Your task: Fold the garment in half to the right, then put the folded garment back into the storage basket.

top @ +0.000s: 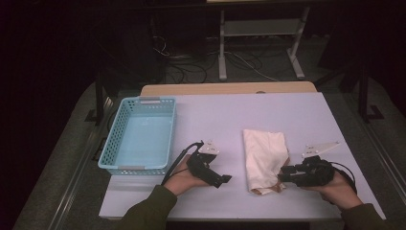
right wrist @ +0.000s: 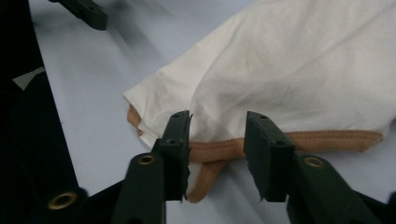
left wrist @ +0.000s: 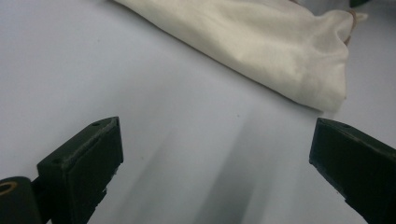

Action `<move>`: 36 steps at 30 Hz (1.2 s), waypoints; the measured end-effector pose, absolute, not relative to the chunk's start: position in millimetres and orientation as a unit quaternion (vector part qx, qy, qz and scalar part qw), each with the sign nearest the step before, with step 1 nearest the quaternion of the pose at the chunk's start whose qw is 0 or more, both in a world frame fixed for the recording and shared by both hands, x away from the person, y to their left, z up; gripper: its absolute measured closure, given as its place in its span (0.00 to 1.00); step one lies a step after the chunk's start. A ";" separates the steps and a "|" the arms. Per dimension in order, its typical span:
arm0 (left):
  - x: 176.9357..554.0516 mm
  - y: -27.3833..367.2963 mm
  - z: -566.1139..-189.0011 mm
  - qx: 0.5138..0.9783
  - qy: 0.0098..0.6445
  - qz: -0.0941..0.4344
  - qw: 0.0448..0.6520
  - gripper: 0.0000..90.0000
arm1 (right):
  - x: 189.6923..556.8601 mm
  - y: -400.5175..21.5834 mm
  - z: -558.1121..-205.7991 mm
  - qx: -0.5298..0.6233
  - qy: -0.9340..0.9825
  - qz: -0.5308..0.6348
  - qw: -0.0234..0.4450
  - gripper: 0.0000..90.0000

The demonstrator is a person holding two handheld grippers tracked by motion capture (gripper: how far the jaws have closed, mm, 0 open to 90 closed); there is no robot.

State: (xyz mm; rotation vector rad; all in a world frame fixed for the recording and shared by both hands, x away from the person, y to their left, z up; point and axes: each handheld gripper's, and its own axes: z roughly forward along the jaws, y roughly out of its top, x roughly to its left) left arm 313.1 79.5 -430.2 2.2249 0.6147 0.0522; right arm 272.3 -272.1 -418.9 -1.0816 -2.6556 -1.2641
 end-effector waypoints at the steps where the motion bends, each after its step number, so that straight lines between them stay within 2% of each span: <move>1: 315.3 78.4 -429.4 0.881 0.243 0.022 0.405 0.03 | 272.3 -271.4 -419.1 -0.343 -0.847 -0.405 0.007 0.59; 4: 323.1 74.1 -426.5 0.879 0.245 0.030 0.409 0.03 | 271.8 -269.1 -418.9 -0.336 -0.850 -0.406 0.010 0.54; 13: 345.0 55.1 -416.5 0.875 0.250 0.046 0.412 0.05 | 271.2 -264.0 -417.3 -0.326 -0.852 -0.409 0.009 0.47; 22: 370.1 31.7 -410.9 0.874 0.249 0.056 0.414 0.07 | 270.6 -262.4 -416.9 -0.317 -0.855 -0.411 0.007 0.45; 36: 417.1 2.3 -411.9 0.876 0.262 0.073 0.397 0.23 | 270.0 -258.7 -415.4 -0.305 -0.858 -0.415 0.008 0.44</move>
